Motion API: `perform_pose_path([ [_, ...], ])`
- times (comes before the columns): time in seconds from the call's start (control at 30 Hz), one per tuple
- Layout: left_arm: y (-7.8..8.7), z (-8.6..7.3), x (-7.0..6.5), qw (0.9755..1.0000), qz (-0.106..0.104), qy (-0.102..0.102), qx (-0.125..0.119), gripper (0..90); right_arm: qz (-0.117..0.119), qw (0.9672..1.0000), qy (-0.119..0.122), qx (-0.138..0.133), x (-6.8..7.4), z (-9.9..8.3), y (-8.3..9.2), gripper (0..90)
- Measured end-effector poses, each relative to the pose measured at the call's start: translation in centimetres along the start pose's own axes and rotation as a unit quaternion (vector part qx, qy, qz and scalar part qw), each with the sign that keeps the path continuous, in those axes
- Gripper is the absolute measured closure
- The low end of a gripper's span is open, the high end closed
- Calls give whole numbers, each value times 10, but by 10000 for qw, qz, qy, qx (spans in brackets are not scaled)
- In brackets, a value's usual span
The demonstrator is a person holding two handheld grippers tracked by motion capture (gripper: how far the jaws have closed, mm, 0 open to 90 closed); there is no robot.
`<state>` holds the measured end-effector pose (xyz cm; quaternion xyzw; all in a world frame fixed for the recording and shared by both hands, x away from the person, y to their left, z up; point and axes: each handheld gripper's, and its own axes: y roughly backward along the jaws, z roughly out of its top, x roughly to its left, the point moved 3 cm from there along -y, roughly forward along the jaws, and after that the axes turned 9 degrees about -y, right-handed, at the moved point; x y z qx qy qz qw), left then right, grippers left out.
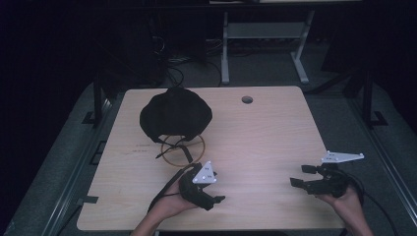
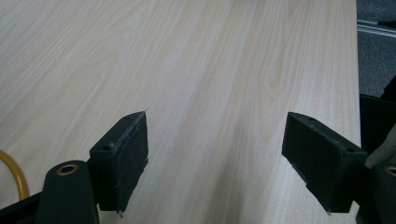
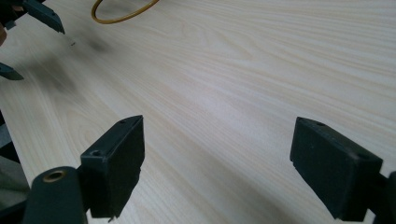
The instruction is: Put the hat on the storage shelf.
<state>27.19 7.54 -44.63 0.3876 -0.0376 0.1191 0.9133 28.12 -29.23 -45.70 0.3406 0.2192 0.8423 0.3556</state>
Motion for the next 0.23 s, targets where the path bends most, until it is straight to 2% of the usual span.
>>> perform_pose_path([
  [0.17, -1, 0, 0, 10000, -6, 20, -2, 225, -56, 9999, 36, -76, 5, -12, 2, 174],
  [0.23, -2, -1, 0, 10000, -3, 18, 15, 225, -73, 9998, 123, -110, 8, -15, 2, 172],
])
